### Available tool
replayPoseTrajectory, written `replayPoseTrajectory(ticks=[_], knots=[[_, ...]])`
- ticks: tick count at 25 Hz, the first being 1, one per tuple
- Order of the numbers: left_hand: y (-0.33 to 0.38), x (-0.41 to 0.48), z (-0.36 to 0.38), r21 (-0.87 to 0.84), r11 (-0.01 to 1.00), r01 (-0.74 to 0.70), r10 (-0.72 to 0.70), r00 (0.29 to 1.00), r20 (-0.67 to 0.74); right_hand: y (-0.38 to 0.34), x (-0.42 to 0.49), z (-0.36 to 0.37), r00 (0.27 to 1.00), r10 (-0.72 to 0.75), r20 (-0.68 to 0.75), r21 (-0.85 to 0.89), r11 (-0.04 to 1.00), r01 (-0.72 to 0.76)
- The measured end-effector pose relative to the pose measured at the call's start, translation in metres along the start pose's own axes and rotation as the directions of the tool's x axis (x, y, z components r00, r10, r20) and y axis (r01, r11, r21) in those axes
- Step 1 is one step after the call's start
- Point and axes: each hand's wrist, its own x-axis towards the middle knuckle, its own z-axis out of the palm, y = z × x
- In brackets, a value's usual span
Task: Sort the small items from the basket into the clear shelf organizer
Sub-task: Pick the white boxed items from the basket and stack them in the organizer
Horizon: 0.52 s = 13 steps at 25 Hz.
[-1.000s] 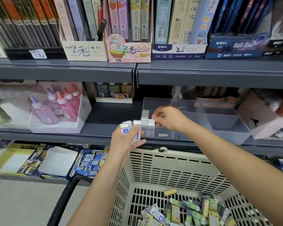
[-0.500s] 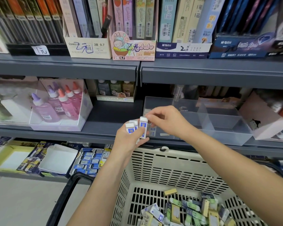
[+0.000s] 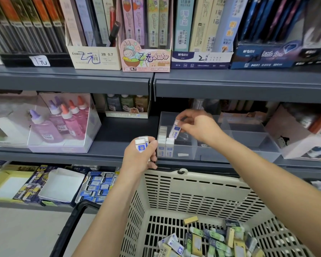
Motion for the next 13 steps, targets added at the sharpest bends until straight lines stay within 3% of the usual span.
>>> replayPoseTrajectory(ticks=[4, 9, 11, 13], knots=[[-0.007, 0.006, 0.006, 0.103, 0.994, 0.048, -0.042, 0.997, -0.061, 0.009, -0.002, 0.018, 0.992, -0.039, 0.124, -0.145, 0.988, 0.057], [-0.006, 0.005, 0.007, 0.01, 1.0, -0.003, 0.004, 0.996, -0.086, 0.011, -0.001, 0.028, 0.977, -0.066, 0.204, -0.244, 0.963, 0.116], [-0.005, 0.003, 0.007, -0.007, 1.0, -0.001, 0.0, 0.997, -0.077, 0.01, -0.003, 0.026, 0.977, -0.066, 0.202, -0.291, 0.949, 0.125], [-0.002, 0.001, 0.008, -0.066, 0.998, 0.014, -0.017, 0.999, -0.05, 0.006, -0.008, 0.023, 0.989, -0.099, 0.109, -0.301, 0.945, 0.127]])
